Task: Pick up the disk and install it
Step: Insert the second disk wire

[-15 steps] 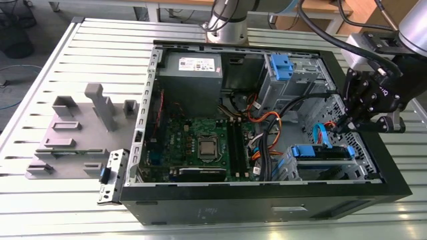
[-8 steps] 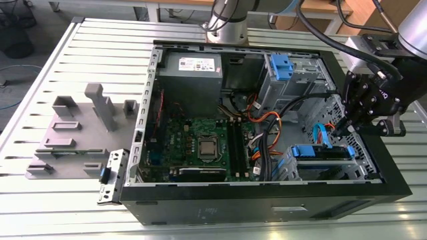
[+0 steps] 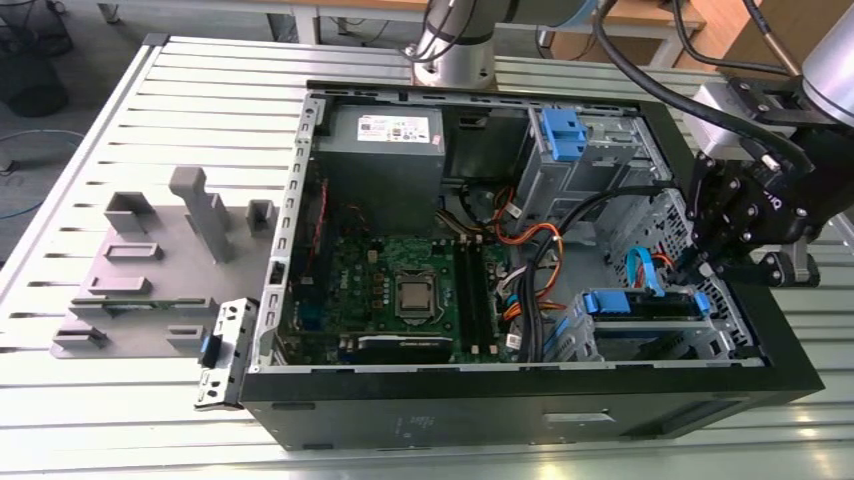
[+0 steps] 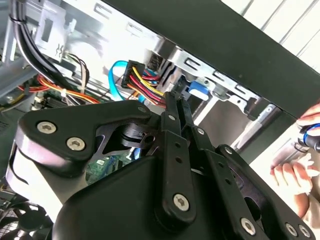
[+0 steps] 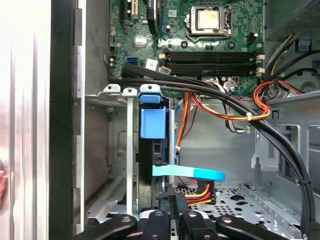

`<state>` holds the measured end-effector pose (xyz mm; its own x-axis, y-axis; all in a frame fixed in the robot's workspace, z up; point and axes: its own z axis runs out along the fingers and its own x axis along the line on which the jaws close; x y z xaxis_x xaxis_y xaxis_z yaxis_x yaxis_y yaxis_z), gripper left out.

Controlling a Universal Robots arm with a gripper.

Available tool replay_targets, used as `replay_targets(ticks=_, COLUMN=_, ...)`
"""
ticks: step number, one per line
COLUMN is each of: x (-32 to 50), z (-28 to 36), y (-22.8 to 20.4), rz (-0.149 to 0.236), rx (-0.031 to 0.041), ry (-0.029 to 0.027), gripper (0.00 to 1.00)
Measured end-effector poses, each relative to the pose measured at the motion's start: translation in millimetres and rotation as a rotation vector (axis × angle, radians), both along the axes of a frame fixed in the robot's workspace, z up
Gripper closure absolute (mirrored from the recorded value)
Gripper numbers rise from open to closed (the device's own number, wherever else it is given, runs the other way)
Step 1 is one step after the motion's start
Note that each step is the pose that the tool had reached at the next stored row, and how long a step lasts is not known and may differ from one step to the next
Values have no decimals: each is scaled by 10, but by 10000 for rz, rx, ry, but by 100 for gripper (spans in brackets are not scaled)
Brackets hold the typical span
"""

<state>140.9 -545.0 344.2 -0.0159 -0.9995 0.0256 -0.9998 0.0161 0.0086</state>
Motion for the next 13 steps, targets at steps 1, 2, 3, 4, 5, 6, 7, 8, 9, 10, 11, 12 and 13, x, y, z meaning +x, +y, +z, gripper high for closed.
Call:
replay_targets(ticks=1, x=-2, z=0, y=-9, rz=-1, rx=-29, ry=0, gripper=84)
replay_targets(ticks=2, x=-3, z=0, y=-20, rz=-1, rx=-63, ry=0, gripper=84)
replay_targets(ticks=3, x=-3, z=-1, y=-30, rz=0, rx=-84, ry=0, gripper=84)
replay_targets(ticks=4, x=-3, z=-3, y=-42, rz=0, rx=-94, ry=0, gripper=84)
replay_targets(ticks=5, x=-3, z=-5, y=-54, rz=0, rx=-104, ry=0, gripper=84)
replay_targets(ticks=6, x=-3, z=-7, y=-64, rz=0, rx=-113, ry=0, gripper=84)
replay_targets(ticks=7, x=-3, z=-10, y=-74, rz=0, rx=-121, ry=0, gripper=84)
replay_targets(ticks=8, x=-3, z=-12, y=-82, rz=-1, rx=-132, ry=0, gripper=84)
replay_targets(ticks=9, x=-3, z=-15, y=-85, rz=-1, rx=-141, ry=0, gripper=84)
replay_targets(ticks=10, x=-3, z=-16, y=-85, rz=-1, rx=-152, ry=0, gripper=84)
replay_targets(ticks=11, x=-3, z=-20, y=-86, rz=-1, rx=-156, ry=0, gripper=84)
replay_targets(ticks=12, x=-3, z=-27, y=-87, rz=-1, rx=-157, ry=0, gripper=84)
replay_targets(ticks=13, x=-3, z=-35, y=-87, rz=-1, rx=-157, ry=0, gripper=84)
